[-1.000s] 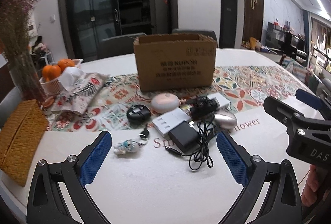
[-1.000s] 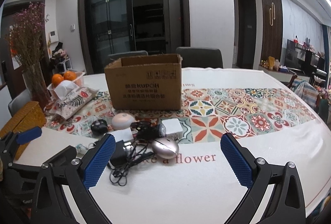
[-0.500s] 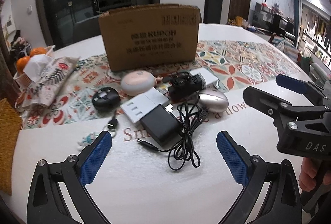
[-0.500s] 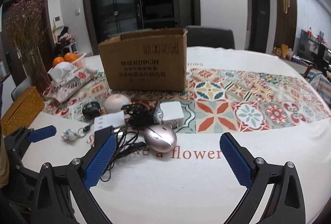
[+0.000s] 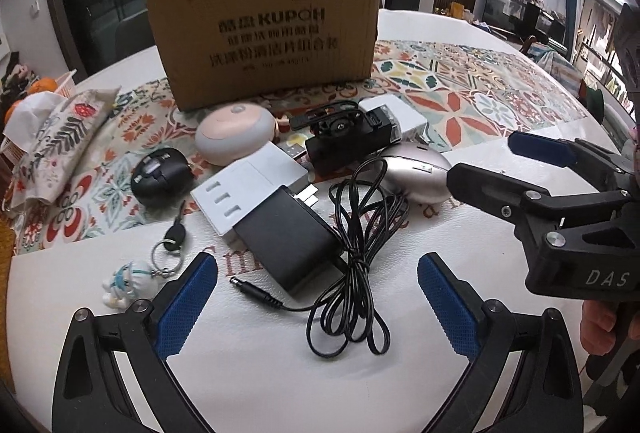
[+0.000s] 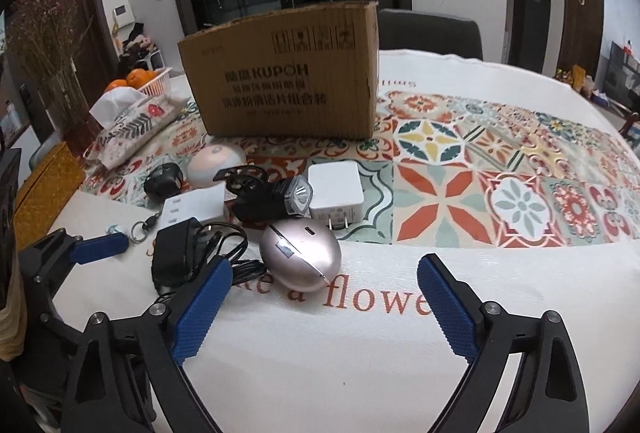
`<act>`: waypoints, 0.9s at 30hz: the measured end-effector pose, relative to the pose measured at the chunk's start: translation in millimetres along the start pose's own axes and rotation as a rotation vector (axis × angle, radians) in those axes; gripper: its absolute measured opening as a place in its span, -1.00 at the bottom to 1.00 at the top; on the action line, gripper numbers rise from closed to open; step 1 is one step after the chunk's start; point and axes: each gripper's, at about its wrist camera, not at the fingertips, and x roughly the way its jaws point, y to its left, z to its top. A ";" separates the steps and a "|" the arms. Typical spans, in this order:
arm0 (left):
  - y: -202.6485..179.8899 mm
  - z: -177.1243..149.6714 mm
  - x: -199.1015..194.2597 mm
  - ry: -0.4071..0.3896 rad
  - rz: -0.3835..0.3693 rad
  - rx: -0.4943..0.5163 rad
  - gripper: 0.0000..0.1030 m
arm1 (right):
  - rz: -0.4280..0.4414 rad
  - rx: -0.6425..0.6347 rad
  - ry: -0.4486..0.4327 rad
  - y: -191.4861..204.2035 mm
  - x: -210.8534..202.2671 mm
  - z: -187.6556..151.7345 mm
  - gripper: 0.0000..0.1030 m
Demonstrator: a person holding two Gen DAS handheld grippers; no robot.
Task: Organize rigid objects
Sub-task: 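Reach the right tool to the silver egg-shaped mouse and close on it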
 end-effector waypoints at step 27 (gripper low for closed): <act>19.3 5.0 30.9 0.038 -0.071 -0.086 0.70 | 0.111 0.011 0.098 -0.7 61.2 10.7 0.36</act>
